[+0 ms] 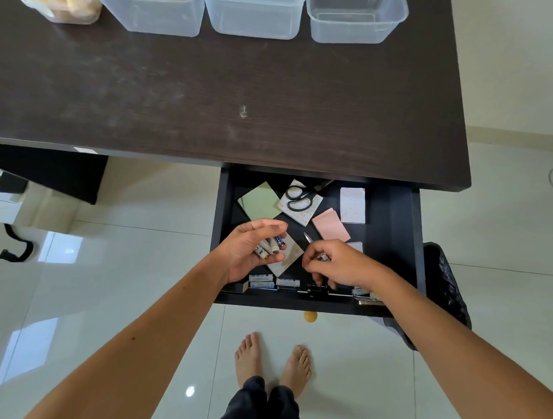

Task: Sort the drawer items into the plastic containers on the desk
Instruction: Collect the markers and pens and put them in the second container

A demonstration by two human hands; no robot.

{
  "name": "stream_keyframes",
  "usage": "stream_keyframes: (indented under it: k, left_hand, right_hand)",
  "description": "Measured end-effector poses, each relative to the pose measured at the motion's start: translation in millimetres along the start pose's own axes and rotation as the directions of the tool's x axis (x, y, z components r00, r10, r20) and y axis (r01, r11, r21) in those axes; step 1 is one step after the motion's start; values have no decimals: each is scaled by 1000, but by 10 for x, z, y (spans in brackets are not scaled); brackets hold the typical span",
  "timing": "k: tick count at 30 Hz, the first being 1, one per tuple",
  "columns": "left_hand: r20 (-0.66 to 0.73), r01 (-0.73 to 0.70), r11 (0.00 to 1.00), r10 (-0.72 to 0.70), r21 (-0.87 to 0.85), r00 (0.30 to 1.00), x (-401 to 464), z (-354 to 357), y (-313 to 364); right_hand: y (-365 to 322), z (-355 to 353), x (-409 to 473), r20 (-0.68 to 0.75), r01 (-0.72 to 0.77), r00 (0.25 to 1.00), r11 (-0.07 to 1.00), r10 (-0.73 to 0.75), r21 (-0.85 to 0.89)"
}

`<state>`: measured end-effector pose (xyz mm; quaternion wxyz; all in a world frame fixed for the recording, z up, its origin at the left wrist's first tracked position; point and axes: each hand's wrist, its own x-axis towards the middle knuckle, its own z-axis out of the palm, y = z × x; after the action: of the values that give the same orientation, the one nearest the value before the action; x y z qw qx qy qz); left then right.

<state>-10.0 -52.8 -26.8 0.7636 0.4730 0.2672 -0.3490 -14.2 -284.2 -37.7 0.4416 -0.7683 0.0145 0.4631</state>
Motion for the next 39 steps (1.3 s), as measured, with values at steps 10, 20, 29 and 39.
stream_keyframes:
  k: [10,20,29,39]
  left_hand:
    - [28,-11,999,9,51,1000,-11,-20,-25]
    - [-15,-21,997,22,68,1000,47,-34,-65]
    - [21,32,973,-38,227,999,94,-3,-67]
    - [117,114,949,-154,293,981,80,128,-42]
  right_hand:
    - [22,200,219,-14,95,993,860,-117,-501]
    - [-8,-8,54,-52,96,990,907,-128,-411]
    - [-75,-376,-175,-126,146,980,987,-154,-69]
    - [-106,-347,-76,-214,240,951,969,-223,61]
